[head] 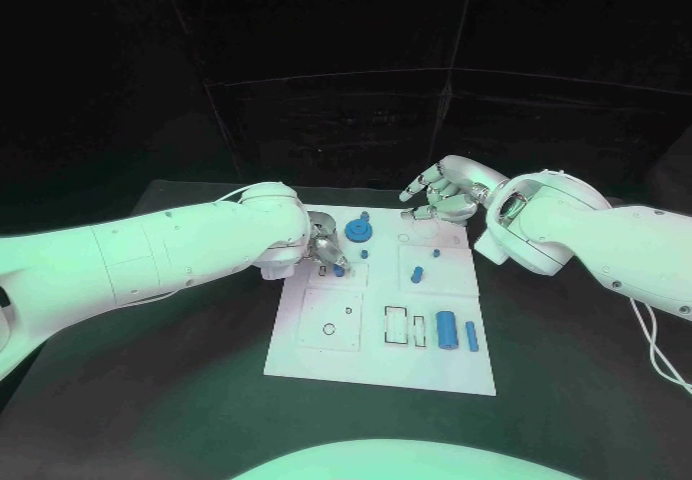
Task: Assemble the parts on the task board
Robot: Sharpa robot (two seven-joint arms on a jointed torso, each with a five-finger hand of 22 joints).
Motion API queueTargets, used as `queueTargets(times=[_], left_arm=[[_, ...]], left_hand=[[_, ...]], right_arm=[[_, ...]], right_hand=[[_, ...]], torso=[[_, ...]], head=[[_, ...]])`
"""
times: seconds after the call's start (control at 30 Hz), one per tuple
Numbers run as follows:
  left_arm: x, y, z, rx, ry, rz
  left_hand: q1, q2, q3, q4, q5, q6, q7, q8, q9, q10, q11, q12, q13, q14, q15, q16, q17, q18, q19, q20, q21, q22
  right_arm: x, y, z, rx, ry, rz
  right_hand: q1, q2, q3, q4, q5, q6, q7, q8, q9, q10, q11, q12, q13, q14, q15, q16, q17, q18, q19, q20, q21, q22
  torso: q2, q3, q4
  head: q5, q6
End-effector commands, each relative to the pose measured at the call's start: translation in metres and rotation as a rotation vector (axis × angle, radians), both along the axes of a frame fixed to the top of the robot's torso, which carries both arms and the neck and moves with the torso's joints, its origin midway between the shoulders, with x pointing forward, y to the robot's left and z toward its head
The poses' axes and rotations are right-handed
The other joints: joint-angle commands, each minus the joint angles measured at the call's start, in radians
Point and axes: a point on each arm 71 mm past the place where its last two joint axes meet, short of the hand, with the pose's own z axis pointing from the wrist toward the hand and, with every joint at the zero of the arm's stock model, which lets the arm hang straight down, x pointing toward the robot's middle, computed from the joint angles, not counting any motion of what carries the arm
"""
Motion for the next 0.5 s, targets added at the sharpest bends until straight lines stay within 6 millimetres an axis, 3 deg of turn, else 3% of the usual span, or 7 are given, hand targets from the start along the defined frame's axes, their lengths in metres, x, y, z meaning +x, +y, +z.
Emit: queueTargets(times=[0.03, 0.27, 0.5], left_arm=[[-0.0021, -0.0006, -0.0043, 0.038, 0.044, -0.01], [-0.0012, -0.0009, -0.0051, 0.055, 0.052, -0.003], [-0.0003, -0.0012, -0.0052, 0.06, 0.05, 0.006]], left_hand=[[-0.02, 0.003, 0.062, -0.082, -0.004, 0.02, -0.013, -0.006, 0.002, 0.005, 0.0, 0.0, -0.004, 0.108, -0.006, 0.003, 0.263, -0.016, 0.016, -0.007, -0.005, -0.004], [-0.05, 0.001, -0.051, -0.061, -0.007, 0.03, -0.015, -0.021, 0.004, 0.004, -0.001, -0.003, -0.008, 0.108, -0.007, 0.003, 0.263, -0.016, 0.015, -0.007, -0.007, -0.004], [-0.05, 0.007, -0.085, -0.055, -0.007, 0.034, -0.015, -0.027, 0.004, 0.004, -0.001, -0.002, -0.006, 0.108, -0.007, 0.003, 0.263, -0.016, 0.016, -0.007, -0.006, -0.001]], right_arm=[[0.0, 0.0007, 0.0013, 0.002, 0.0, 0.006], [-0.0003, 0.0009, 0.0015, 0.003, -0.002, 0.007], [-0.0005, 0.0007, 0.0016, 0.003, -0.003, 0.007]], right_hand=[[0.011, -0.002, 0.005, 0.002, 0.003, -0.004, 0.001, 0.006, -0.002, -0.004, 0.0, -0.001, -0.001, 0.052, -0.007, -0.004, 0.004, 0.016, -0.003, -0.003, -0.005, -0.001], [0.011, -0.003, 0.006, 0.002, 0.005, -0.004, 0.001, 0.006, -0.002, -0.005, 0.0, -0.002, -0.002, 0.052, -0.007, -0.004, 0.004, 0.016, -0.004, -0.003, -0.005, -0.002], [0.011, -0.003, 0.006, 0.002, 0.005, -0.004, 0.001, 0.006, -0.002, -0.005, 0.0, -0.002, -0.002, 0.052, -0.007, -0.004, 0.004, 0.016, -0.004, -0.003, -0.005, -0.002]], torso=[[0.001, -0.0001, -0.0009], [0.0, 0.0005, -0.0009], [0.0, 0.0005, 0.0]], head=[[0.0, -0.002], [-0.003, -0.004], [-0.004, -0.005]])
